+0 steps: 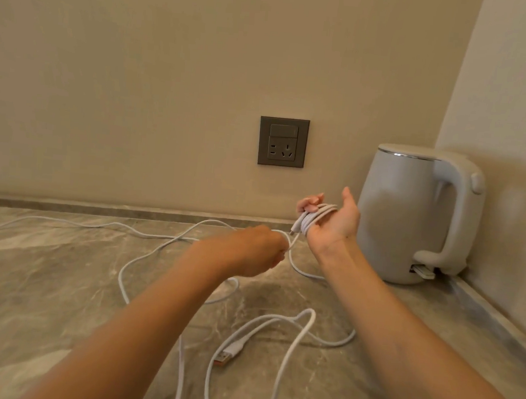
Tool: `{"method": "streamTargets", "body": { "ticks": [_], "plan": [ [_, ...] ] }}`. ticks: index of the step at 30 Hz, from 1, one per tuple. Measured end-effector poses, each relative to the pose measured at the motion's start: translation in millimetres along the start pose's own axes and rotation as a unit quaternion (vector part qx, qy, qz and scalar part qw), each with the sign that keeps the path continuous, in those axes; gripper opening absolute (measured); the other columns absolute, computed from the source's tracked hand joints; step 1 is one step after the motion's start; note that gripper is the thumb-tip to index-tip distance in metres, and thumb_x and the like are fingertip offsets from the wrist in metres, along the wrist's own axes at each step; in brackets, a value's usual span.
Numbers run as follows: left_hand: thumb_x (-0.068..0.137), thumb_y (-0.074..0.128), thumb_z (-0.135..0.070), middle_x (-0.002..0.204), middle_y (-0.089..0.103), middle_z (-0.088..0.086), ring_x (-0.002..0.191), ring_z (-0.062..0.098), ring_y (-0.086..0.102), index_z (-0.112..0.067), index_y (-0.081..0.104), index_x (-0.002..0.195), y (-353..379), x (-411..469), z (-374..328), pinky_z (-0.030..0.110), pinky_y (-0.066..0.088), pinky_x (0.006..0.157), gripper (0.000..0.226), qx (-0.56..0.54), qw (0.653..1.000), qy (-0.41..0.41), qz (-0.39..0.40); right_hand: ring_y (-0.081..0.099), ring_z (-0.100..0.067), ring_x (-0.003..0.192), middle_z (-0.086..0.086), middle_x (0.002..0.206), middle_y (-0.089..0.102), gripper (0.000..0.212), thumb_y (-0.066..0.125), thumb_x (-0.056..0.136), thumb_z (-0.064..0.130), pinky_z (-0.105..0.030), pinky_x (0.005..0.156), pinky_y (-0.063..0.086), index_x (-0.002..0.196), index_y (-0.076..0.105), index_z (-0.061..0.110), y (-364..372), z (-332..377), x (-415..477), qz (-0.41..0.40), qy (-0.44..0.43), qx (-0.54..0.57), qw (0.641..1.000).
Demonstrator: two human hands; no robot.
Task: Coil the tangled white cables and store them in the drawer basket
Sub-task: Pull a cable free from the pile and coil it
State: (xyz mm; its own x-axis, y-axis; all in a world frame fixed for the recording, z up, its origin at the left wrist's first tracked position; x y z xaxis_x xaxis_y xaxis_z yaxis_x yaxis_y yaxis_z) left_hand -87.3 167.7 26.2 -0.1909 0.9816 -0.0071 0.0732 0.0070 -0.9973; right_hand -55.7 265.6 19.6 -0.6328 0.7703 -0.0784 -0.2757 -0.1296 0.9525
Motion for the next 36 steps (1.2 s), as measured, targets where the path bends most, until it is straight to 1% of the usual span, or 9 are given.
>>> {"method": "streamTargets", "body": {
  "ticks": [3, 8, 11, 14, 16, 20, 24, 31, 36],
  "plan": [
    [0.09, 0.037, -0.001, 0.103, 0.061, 0.011, 0.096, 0.027, 0.053, -0.015, 0.053, 0.085, -4, 1, -2, 0.029, 0.035, 0.074, 0.022, 0.007, 1.0, 0.013, -0.01, 0.035, -0.014, 0.043, -0.006, 0.054, 0.04, 0.045, 0.043, 0.096, 0.044, -0.023, 0.045, 0.037, 0.068, 0.043, 0.008, 2, -1, -2, 0.004, -0.01, -0.037, 0.999],
    [0.092, 0.042, -0.007, 0.103, 0.064, 0.004, 0.094, 0.022, 0.055, -0.016, 0.061, 0.09, -7, 1, -2, 0.033, 0.042, 0.078, 0.022, 0.022, 0.999, 0.022, -0.031, 0.039, -0.013, 0.043, -0.006, 0.055, 0.043, 0.053, 0.033, 0.099, 0.049, -0.025, 0.051, 0.041, 0.069, 0.046, 0.008, 4, -5, -4, 0.03, -0.046, -0.24, 0.969],
    [0.091, 0.043, -0.008, 0.1, 0.064, 0.001, 0.094, 0.022, 0.057, -0.02, 0.064, 0.091, -11, 0, -3, 0.031, 0.041, 0.074, 0.023, 0.017, 0.998, 0.032, -0.053, 0.04, -0.011, 0.046, -0.003, 0.051, 0.044, 0.059, 0.021, 0.098, 0.057, -0.024, 0.055, 0.038, 0.071, 0.045, 0.01, 8, -7, -7, 0.05, -0.085, -0.375, 0.922],
    [0.09, 0.044, -0.009, 0.091, 0.062, -0.002, 0.091, 0.022, 0.057, -0.018, 0.065, 0.089, -20, -2, -3, 0.028, 0.038, 0.069, 0.023, 0.011, 0.995, 0.036, -0.091, 0.04, -0.01, 0.042, 0.0, 0.042, 0.044, 0.07, 0.009, 0.094, 0.063, -0.022, 0.05, 0.034, 0.066, 0.044, 0.01, 12, -9, -9, 0.07, -0.096, -0.455, 0.882],
    [0.09, 0.047, -0.012, 0.096, 0.066, 0.003, 0.091, 0.024, 0.058, -0.014, 0.066, 0.089, -24, -4, -1, 0.03, 0.042, 0.071, 0.02, 0.006, 0.993, 0.031, -0.112, 0.04, -0.009, 0.039, 0.0, 0.04, 0.044, 0.076, 0.002, 0.092, 0.064, -0.021, 0.047, 0.035, 0.061, 0.045, 0.009, 13, -10, -7, 0.081, -0.1, -0.522, 0.843],
    [0.09, 0.052, -0.019, 0.091, 0.069, 0.011, 0.083, 0.028, 0.061, -0.006, 0.069, 0.09, -32, -3, 9, 0.04, 0.05, 0.077, 0.021, -0.012, 0.989, 0.016, -0.145, 0.04, -0.012, 0.039, -0.001, 0.036, 0.043, 0.089, -0.007, 0.078, 0.075, -0.028, 0.055, 0.035, 0.053, 0.044, 0.007, 10, -18, 1, 0.103, -0.084, -0.622, 0.772],
    [0.093, 0.051, -0.024, 0.086, 0.065, 0.008, 0.079, 0.026, 0.058, -0.004, 0.065, 0.092, -37, -2, 15, 0.036, 0.049, 0.072, 0.025, -0.012, 0.987, 0.001, -0.163, 0.04, -0.011, 0.033, -0.002, 0.033, 0.039, 0.09, -0.008, 0.055, 0.083, -0.029, 0.054, 0.035, 0.035, 0.041, 0.01, 10, -23, 0, 0.131, -0.069, -0.685, 0.714],
    [0.095, 0.047, -0.029, 0.096, 0.063, 0.01, 0.081, 0.022, 0.053, -0.005, 0.057, 0.09, -47, -6, 30, 0.033, 0.042, 0.072, 0.027, -0.053, 0.978, -0.054, -0.194, 0.032, -0.011, 0.034, -0.003, 0.042, 0.04, 0.092, -0.014, 0.076, 0.075, -0.024, 0.041, 0.029, 0.057, 0.044, 0.007, -5, -35, -2, 0.145, 0.063, -0.736, 0.658],
    [0.097, 0.045, -0.022, 0.101, 0.067, 0.004, 0.091, 0.022, 0.059, -0.008, 0.057, 0.088, -56, -11, 38, 0.034, 0.044, 0.075, 0.02, -0.101, 0.95, -0.069, -0.288, 0.029, -0.01, 0.031, -0.004, 0.039, 0.039, 0.093, -0.014, 0.075, 0.079, -0.016, 0.036, 0.023, 0.049, 0.039, 0.007, -6, -40, -13, 0.205, 0.158, -0.695, 0.671]
  ]
}}
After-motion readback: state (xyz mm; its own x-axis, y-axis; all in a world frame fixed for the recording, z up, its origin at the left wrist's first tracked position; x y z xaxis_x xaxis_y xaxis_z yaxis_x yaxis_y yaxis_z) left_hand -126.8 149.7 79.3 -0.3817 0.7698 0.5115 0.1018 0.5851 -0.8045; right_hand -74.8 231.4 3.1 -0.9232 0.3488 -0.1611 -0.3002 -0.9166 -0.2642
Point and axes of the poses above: each hand's wrist, its own x-axis towards the middle knuckle, its own y-axis out of the palm, z = x × y, the point moved 7 cm from there along x, towards the middle knuckle
